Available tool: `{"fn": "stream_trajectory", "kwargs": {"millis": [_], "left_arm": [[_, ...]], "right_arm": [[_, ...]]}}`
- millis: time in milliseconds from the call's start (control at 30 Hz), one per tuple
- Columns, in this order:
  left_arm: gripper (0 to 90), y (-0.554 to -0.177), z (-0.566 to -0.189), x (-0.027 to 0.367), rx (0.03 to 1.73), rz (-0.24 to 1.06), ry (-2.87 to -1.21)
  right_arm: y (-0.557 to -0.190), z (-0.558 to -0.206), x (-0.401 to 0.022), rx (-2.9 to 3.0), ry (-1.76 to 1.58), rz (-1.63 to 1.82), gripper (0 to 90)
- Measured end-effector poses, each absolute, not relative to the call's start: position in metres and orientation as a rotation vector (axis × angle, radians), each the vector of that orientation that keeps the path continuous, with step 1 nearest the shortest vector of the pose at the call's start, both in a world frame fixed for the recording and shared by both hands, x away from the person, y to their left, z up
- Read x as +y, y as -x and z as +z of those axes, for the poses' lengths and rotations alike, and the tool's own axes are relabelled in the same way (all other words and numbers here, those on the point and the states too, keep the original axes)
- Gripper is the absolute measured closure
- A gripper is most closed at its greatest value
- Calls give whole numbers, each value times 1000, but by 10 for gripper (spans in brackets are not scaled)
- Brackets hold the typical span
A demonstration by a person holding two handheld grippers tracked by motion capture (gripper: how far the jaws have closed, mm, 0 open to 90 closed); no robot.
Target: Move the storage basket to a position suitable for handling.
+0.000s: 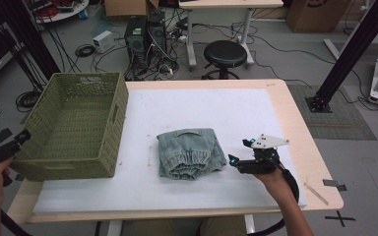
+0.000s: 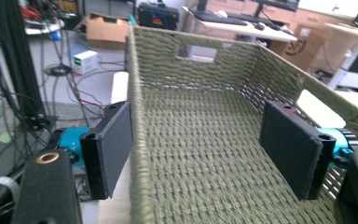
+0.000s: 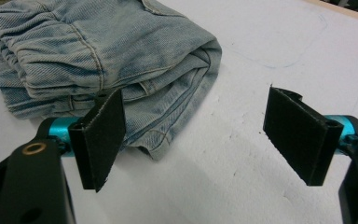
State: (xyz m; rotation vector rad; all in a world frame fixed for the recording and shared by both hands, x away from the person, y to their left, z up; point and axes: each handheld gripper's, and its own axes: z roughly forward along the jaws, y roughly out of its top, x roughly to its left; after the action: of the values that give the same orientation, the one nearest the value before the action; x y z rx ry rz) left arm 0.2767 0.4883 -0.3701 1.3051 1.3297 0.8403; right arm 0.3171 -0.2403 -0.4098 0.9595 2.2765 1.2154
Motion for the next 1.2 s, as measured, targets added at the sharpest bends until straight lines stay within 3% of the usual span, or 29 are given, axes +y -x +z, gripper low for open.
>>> {"fn": "stream_trajectory", "kwargs": {"millis": [333,400,867,1067,1200], "left_arm": [[266,-283,-381,490,1415,791,-1372],[377,-284,-381,489,1423,759,-1396],[759,-288,-375,487,1614,803,-1406],[839,-288,-374,488,1635,822,-1421],[840,-288,-372,488,1628,831,-1452]], "right_arm": [[-318,-410,-236,2286,-950,1215,218],[-319,-410,-234,2287,-948,1219,217],[-320,-412,-231,2293,-949,1218,217],[-319,-412,-232,2292,-948,1218,217],[-320,-413,-232,2295,-951,1215,217]]}}
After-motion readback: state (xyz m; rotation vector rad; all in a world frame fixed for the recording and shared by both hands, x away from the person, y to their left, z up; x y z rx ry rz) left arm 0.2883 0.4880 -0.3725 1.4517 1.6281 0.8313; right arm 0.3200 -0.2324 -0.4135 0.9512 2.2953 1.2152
